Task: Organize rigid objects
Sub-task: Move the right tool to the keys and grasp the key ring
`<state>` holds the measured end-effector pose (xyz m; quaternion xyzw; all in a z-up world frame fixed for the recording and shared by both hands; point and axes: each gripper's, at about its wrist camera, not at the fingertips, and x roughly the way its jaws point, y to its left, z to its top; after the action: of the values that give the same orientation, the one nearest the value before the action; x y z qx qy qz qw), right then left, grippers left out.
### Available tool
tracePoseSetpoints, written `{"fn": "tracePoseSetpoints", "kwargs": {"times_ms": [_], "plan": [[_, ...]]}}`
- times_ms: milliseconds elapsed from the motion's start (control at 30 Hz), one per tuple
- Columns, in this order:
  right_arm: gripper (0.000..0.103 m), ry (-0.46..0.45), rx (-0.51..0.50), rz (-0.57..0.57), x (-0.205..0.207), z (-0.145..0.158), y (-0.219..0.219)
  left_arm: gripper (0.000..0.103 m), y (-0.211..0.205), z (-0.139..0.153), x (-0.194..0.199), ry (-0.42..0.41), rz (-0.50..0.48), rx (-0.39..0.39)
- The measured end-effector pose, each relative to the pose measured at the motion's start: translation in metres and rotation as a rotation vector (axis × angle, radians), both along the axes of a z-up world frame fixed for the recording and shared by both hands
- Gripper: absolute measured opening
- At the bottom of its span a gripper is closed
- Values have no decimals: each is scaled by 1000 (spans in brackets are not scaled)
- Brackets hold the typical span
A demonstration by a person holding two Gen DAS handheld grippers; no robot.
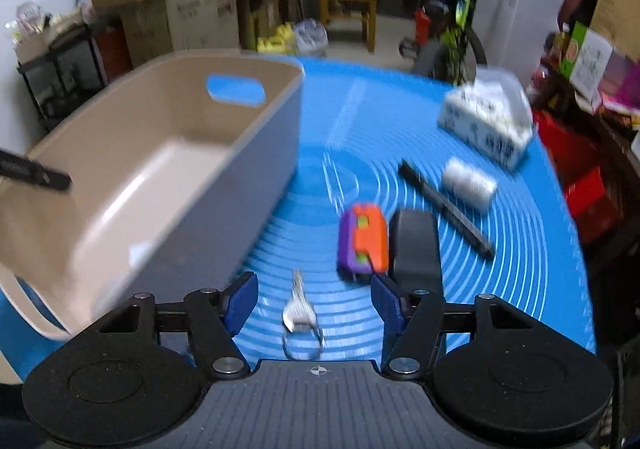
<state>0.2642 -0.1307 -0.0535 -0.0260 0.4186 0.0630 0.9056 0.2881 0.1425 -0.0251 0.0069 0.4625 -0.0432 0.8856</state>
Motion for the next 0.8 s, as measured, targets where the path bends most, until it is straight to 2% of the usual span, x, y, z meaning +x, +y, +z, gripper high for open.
{"fn": "tracePoseSetpoints", "kwargs": {"times_ms": [100,167,467,567,667,700,800], "plan": [[63,58,11,-10,3,-19,-2,8,0,0,0,0,0,1],[63,83,10,-19,4,-29,2,8,0,0,0,0,-1,1],[59,183,69,-49,7,-51,3,8,0,0,0,0,0,-1],[55,169,56,-50,5,-51,8,8,0,0,0,0,0,1],[44,153,47,-57,5,-51,10,8,0,0,0,0,0,0],[37,148,48,-53,4,-51,11,8,0,0,0,0,0,0],[33,119,48,-48,3,-47,12,8,1,0,0,0,0,0]]}}
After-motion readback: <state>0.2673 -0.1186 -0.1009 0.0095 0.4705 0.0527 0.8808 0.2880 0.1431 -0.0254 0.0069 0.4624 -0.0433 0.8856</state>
